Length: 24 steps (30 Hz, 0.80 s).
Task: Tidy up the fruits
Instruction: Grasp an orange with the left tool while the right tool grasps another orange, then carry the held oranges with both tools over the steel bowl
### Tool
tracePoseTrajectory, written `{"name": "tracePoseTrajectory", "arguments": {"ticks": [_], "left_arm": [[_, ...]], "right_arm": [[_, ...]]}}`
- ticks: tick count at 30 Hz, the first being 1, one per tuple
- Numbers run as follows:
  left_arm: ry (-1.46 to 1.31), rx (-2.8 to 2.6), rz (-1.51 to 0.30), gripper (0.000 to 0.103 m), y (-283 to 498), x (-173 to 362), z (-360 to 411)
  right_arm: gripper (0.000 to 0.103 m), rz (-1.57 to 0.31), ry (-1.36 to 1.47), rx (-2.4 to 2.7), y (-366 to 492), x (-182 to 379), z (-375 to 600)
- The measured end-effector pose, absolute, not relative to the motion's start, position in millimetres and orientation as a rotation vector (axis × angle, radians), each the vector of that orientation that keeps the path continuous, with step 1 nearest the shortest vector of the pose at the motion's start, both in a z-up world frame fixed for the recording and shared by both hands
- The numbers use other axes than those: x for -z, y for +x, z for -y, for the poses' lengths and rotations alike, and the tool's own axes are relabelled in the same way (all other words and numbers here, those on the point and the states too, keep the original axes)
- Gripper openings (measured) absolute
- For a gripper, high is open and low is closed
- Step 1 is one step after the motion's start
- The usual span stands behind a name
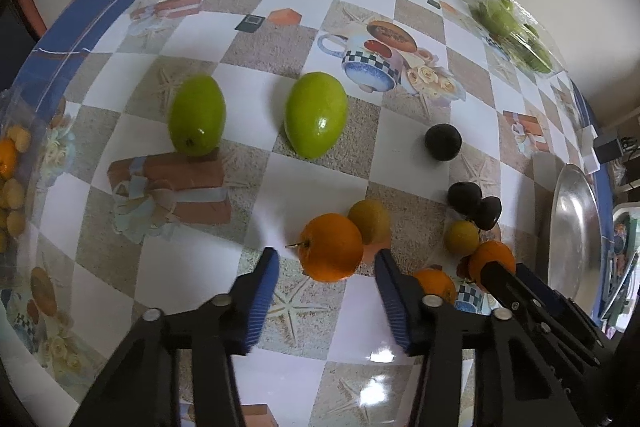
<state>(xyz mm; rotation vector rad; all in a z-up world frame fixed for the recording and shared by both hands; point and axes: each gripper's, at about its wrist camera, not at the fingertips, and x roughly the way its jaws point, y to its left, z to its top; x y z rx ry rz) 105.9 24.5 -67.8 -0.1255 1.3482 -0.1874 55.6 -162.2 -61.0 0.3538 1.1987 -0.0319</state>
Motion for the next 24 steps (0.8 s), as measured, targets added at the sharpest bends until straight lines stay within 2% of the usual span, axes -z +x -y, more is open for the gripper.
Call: {"name": "tracePoseTrajectory", "arguments": {"ticks": [1,6,24], "left_arm": [[-0.127,0.188,-1.348,0.046,106,68,-25],[-0.134,0.191,-1.345,0.035,107,69,-24],[-0.132,0.150,-1.301,0.033,100,44,-24]], "right_arm": [[0.039,-1.198,0.358,0.027,56,61,162],[0.038,-1.198,0.342,0.027,56,60,159],[0.037,-1.143,0.374,0.010,48,39,165]]}}
